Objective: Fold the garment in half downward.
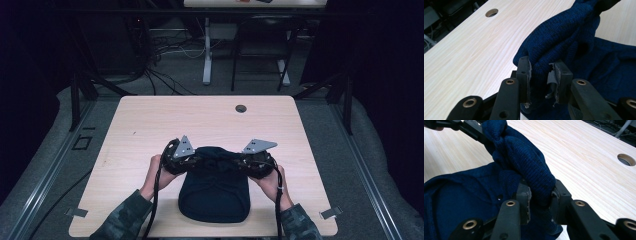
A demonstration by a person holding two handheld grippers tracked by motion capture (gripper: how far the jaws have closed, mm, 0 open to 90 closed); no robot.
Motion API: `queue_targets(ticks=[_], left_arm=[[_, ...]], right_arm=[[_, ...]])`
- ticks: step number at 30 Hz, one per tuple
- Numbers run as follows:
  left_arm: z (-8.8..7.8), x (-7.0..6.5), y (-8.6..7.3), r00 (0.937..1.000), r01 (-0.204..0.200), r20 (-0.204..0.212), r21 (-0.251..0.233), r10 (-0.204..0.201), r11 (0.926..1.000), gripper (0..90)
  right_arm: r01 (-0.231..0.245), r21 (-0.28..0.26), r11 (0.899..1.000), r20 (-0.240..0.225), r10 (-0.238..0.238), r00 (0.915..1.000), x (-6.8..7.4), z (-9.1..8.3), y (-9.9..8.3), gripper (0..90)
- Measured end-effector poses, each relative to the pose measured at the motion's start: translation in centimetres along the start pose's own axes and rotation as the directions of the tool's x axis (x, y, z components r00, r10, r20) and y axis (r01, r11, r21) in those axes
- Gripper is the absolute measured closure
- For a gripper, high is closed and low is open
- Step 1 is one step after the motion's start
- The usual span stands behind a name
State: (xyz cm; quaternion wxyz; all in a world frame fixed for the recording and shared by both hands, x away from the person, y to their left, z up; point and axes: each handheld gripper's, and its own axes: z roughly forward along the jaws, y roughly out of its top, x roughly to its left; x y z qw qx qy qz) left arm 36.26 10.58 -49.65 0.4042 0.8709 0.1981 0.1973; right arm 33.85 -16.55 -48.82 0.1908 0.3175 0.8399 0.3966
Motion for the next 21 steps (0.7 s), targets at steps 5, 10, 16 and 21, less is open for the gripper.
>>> queue_targets(ticks=[5, 10, 16, 21], left_arm=[[-0.4, -0.1, -0.3, 0.9998, 0.002, 0.018, 0.001, -0.002, 1.0, 71.0], [-0.8, -0.4, -0.9, 0.9993, 0.016, 0.033, -0.016, -0.016, 0.9997, 70.7], [-1.2, -0.9, -1.5, 0.9988, 0.014, 0.047, -0.01, -0.014, 0.9998, 70.3], [-1.3, -1.9, -2.3, 0.9982, 0.033, 0.05, -0.023, -0.032, 0.9992, 69.7]], right_arm=[[0.002, 0.006, 1.0, -0.006, -0.002, 1.0, 0.5, -0.2, -0.2, 71.6], [0.015, 0.011, 1.0, -0.013, -0.015, 0.9998, 1.2, -0.5, -0.4, 71.4], [0.007, 0.017, 1.0, -0.03, -0.007, 0.9995, 2.0, -0.5, -1.2, 70.9], [0.001, 0.035, 0.999, -0.04, 0.001, 0.9992, 2.6, -0.6, -1.9, 70.7]])
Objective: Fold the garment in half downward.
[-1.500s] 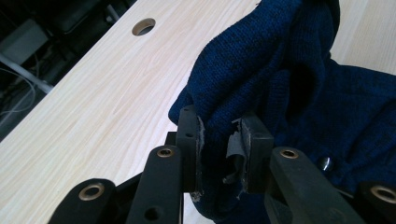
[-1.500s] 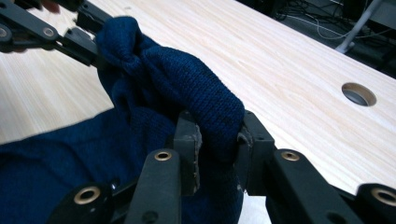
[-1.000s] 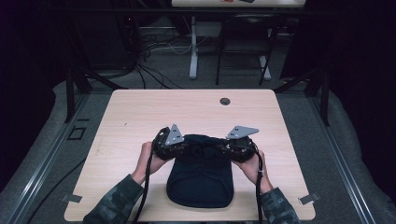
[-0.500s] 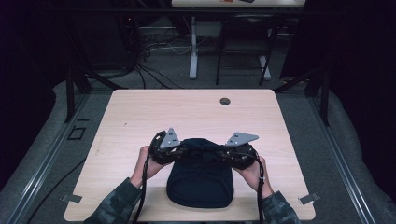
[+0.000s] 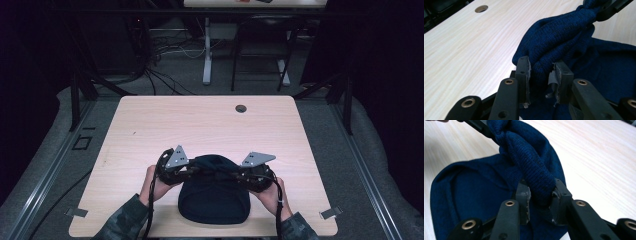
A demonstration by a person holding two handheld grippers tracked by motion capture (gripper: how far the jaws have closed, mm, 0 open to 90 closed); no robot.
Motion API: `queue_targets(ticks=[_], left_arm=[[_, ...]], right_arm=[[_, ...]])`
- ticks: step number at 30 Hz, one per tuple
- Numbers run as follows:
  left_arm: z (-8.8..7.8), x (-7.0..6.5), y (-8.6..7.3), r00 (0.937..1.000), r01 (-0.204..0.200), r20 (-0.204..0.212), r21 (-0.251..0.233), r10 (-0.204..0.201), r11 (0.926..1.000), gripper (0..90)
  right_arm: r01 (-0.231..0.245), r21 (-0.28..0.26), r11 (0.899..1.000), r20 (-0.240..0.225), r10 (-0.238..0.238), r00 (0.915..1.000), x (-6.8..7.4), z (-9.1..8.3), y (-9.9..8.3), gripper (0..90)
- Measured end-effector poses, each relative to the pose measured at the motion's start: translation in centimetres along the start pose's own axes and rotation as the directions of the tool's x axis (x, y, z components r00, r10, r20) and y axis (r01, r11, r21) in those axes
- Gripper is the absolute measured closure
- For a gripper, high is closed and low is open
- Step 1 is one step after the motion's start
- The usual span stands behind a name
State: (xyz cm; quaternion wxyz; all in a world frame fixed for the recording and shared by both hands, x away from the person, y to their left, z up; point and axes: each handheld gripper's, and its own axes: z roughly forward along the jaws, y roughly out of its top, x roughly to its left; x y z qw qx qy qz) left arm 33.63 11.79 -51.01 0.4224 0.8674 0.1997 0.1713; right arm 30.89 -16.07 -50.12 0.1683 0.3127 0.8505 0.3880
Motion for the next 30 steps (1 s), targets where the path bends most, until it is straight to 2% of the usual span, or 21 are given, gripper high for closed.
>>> queue_targets(ticks=[4, 8, 14, 18, 26, 30], left_arm=[[0.0, -0.6, -0.7, 0.9999, 0.013, 0.009, -0.005, -0.013, 0.9999, 69.5], [-0.1, -1.2, -1.1, 0.9998, 0.009, 0.018, 0.002, -0.009, 1.0, 69.0], [0.0, -2.0, -2.1, 0.9989, 0.018, 0.043, 0.024, -0.019, 0.9995, 67.9], [0.1, -2.7, -2.7, 0.9992, 0.003, 0.041, 0.04, -0.005, 0.9992, 67.5], [0.0, -3.1, -3.6, 0.9968, 0.021, 0.075, 0.063, -0.026, 0.9978, 63.9], [-0.3, -3.4, -3.8, 0.9945, 0.043, 0.093, 0.068, -0.049, 0.9968, 59.8]], right_arm=[[0.006, 0.02, 1.0, -0.005, -0.006, 1.0, 0.6, 0.1, -0.6, 70.6], [0.002, 0.019, 1.0, -0.01, -0.001, 1.0, 0.9, 0.0, -1.1, 70.6], [0.007, 0.052, 0.999, -0.021, -0.006, 0.9998, 1.6, 0.3, -2.2, 69.8], [0.005, 0.065, 0.998, -0.018, -0.004, 0.9998, 2.1, 0.5, -2.8, 69.1], [0.016, 0.093, 0.996, -0.027, -0.013, 0.9996, 2.7, 0.5, -3.4, 66.9], [0.017, 0.11, 0.994, -0.032, -0.014, 0.9994, 2.9, 0.4, -3.8, 64.3]])
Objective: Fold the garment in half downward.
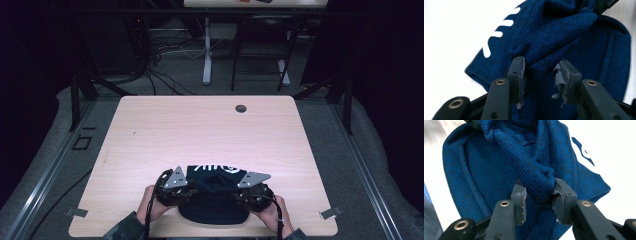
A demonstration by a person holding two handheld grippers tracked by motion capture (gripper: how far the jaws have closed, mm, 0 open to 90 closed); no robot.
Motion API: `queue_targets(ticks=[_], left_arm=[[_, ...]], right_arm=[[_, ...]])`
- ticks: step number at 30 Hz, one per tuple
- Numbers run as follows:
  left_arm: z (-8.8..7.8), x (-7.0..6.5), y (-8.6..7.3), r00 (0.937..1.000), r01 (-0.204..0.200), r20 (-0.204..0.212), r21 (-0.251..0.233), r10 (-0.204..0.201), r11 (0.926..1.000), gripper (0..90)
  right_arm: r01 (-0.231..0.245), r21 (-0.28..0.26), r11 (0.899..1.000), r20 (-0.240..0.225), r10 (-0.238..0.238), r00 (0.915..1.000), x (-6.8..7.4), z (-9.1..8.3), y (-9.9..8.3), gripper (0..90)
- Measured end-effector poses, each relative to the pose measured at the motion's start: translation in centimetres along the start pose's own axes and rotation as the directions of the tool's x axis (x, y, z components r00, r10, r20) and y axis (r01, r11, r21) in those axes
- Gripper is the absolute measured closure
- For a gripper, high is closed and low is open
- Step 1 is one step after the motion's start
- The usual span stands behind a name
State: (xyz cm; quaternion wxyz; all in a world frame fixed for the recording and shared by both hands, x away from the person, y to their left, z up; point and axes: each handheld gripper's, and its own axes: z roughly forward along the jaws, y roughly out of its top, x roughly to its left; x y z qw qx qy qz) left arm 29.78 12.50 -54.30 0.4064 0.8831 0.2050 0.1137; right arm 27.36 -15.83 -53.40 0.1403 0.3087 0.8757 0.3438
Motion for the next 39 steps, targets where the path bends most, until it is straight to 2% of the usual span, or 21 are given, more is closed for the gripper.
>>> queue_targets(ticks=[4, 6, 11, 13, 15, 17, 19, 20, 21, 22, 24, 25, 28, 31, 34, 36, 39], left_arm=[[-0.7, -0.5, -0.2, 0.9996, 0.023, -0.018, -0.004, -0.023, 0.9997, 45.7], [-1.3, -0.6, -0.3, 0.9994, 0.029, -0.021, -0.009, -0.029, 0.9995, 42.2], [-3.0, -0.5, -0.4, 0.9981, 0.061, -0.008, -0.07, -0.061, 0.9957, 37.3], [-3.6, -0.1, -0.2, 0.9971, 0.074, -0.012, -0.096, -0.075, 0.9926, 36.7], [-3.9, 0.4, 0.0, 0.9955, 0.081, -0.04, -0.12, -0.086, 0.9895, 37.5], [-3.7, 1.2, 0.4, 0.9904, 0.103, -0.077, -0.143, -0.115, 0.9843, 38.0], [-2.8, 1.9, 1.0, 0.986, 0.122, -0.096, -0.145, -0.136, 0.9819, 37.8], [-2.3, 2.1, 1.3, 0.9848, 0.122, -0.106, -0.139, -0.138, 0.9827, 37.6], [-1.6, 2.3, 1.5, 0.9835, 0.132, -0.106, -0.136, -0.147, 0.9819, 37.7], [-1.1, 2.5, 1.6, 0.982, 0.142, -0.108, -0.122, -0.155, 0.9823, 37.7], [0.2, 2.8, 1.4, 0.9816, 0.157, -0.095, -0.092, -0.166, 0.9832, 37.5], [0.7, 2.8, 1.1, 0.9837, 0.155, -0.081, -0.068, -0.16, 0.9856, 37.2], [1.3, 2.3, 0.6, 0.9918, 0.117, -0.05, -0.015, -0.118, 0.993, 36.0], [1.6, 1.8, 0.2, 0.9957, 0.088, -0.031, 0.026, -0.087, 0.9958, 34.0], [1.8, 1.3, -0.3, 0.9973, 0.071, -0.026, 0.063, -0.069, 0.9955, 30.6], [1.7, 1.3, -0.7, 0.9977, 0.067, -0.017, 0.078, -0.066, 0.9947, 28.3], [1.7, 1.4, -0.9, 0.9981, 0.061, 0.002, 0.09, -0.062, 0.994, 26.0]], right_arm=[[-0.006, 0.013, 1.0, -0.018, 0.006, 0.9998, 0.1, -0.5, -0.4, 58.4], [-0.009, 0.018, 1.0, -0.015, 0.009, 0.9998, 0.2, -0.8, -0.6, 51.7], [-0.034, 0.004, 0.999, -0.011, 0.034, 0.9994, 0.5, -2.0, -0.9, 40.3], [-0.052, -0.026, 0.998, -0.01, 0.051, 0.9986, 0.3, -3.0, -1.0, 37.7], [-0.084, -0.07, 0.994, -0.009, 0.084, 0.9964, -0.1, -3.7, -1.1, 37.8], [-0.128, -0.113, 0.985, 0.009, 0.13, 0.9915, -0.8, -3.9, -0.9, 39.1], [-0.166, -0.142, 0.976, 0.032, 0.172, 0.9846, -1.5, -3.7, -0.3, 39.6], [-0.171, -0.145, 0.974, 0.055, 0.181, 0.982, -1.8, -3.3, 0.2, 39.9], [-0.173, -0.135, 0.976, 0.103, 0.187, 0.9769, -2.0, -2.8, 0.7, 39.6], [-0.177, -0.126, 0.976, 0.124, 0.193, 0.9735, -2.1, -2.3, 1.1, 39.4], [-0.188, -0.105, 0.977, 0.113, 0.199, 0.9734, -2.3, -0.8, 1.4, 38.8], [-0.178, -0.074, 0.981, 0.109, 0.186, 0.9766, -2.3, -0.2, 1.5, 38.6], [-0.143, -0.007, 0.99, 0.092, 0.143, 0.9854, -1.5, 1.4, 1.2, 37.2], [-0.115, 0.015, 0.993, 0.076, 0.114, 0.9906, -0.9, 1.9, 0.7, 34.3], [-0.1, 0.035, 0.994, 0.055, 0.098, 0.9937, -0.5, 2.2, 0.1, 28.4], [-0.066, 0.051, 0.996, 0.073, 0.062, 0.9954, -0.2, 2.5, -0.5, 23.2], [-0.03, 0.092, 0.995, 0.072, 0.023, 0.9971, -0.1, 3.1, -1.1, 17.4]])
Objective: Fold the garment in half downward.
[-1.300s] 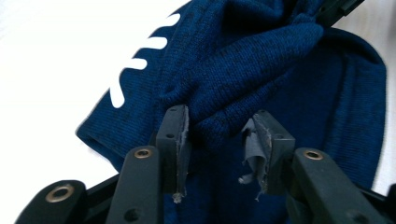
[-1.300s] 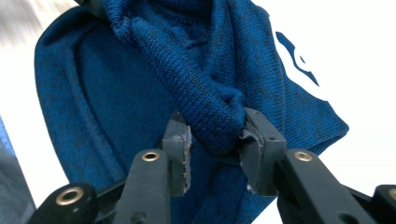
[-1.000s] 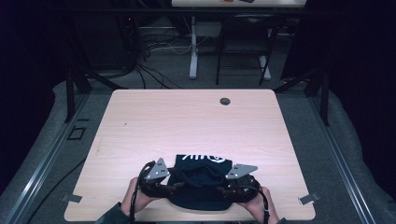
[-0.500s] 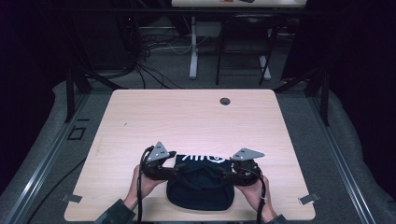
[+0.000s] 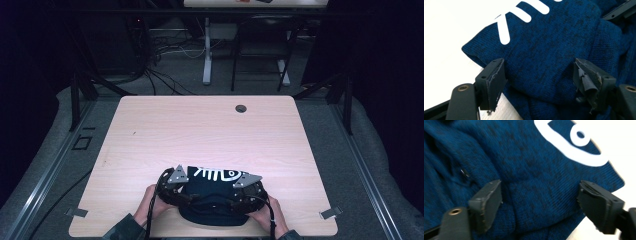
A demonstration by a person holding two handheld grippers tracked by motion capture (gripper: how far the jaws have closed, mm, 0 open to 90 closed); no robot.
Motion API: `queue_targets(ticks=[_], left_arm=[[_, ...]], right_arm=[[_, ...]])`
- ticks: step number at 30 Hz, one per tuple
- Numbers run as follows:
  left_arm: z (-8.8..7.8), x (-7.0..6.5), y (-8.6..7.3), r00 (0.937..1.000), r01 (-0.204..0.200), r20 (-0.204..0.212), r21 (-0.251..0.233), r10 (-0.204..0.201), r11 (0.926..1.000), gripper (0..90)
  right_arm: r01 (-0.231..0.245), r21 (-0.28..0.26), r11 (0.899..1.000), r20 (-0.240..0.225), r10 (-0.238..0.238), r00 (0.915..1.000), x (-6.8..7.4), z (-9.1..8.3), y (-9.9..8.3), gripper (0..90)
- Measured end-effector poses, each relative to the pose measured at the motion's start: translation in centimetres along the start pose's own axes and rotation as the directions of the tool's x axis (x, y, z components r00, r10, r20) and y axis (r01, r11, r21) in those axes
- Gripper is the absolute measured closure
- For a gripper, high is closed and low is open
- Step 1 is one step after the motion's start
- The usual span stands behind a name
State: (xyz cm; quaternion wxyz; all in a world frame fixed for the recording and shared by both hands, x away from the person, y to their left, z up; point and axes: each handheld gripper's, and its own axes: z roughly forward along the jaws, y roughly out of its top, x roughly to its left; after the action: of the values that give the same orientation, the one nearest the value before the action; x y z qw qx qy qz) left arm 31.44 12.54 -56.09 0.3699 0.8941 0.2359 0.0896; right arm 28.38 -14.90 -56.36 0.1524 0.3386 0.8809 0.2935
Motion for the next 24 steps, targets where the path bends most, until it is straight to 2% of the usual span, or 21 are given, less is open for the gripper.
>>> queue_targets(ticks=[4, 8, 12, 16, 24], left_arm=[[0.4, -0.2, -0.3, 0.9998, -0.02, 0.004, 0.03, 0.02, 0.9994, 22.8], [0.6, -0.7, -0.5, 0.9987, -0.044, -0.025, 0.046, 0.045, 0.998, 19.4], [0.8, -0.7, -0.6, 0.9988, -0.032, -0.036, 0.041, 0.033, 0.9986, 17.3], [1.0, -0.4, -0.7, 0.9991, 0.009, -0.041, 0.054, -0.007, 0.9985, 16.1], [1.3, -0.1, -0.6, 0.9985, 0.013, -0.055, 0.049, -0.01, 0.9987, 14.3]], right_arm=[[-0.01, 0.005, 1.0, -0.033, 0.011, 0.9994, -0.4, 0.3, -0.2, 14.5], [0.002, -0.005, 1.0, -0.049, -0.002, 0.9988, -0.9, 0.7, -0.5, 9.5], [-0.004, 0.004, 1.0, -0.057, 0.004, 0.9983, -1.2, 1.2, -0.3, 4.4], [0.001, 0.021, 1.0, -0.05, 0.0, 0.9987, -1.4, 1.4, -0.1, 3.3], [-0.002, 0.034, 0.999, -0.035, 0.003, 0.9994, -1.5, 1.5, 0.1, 2.6]])
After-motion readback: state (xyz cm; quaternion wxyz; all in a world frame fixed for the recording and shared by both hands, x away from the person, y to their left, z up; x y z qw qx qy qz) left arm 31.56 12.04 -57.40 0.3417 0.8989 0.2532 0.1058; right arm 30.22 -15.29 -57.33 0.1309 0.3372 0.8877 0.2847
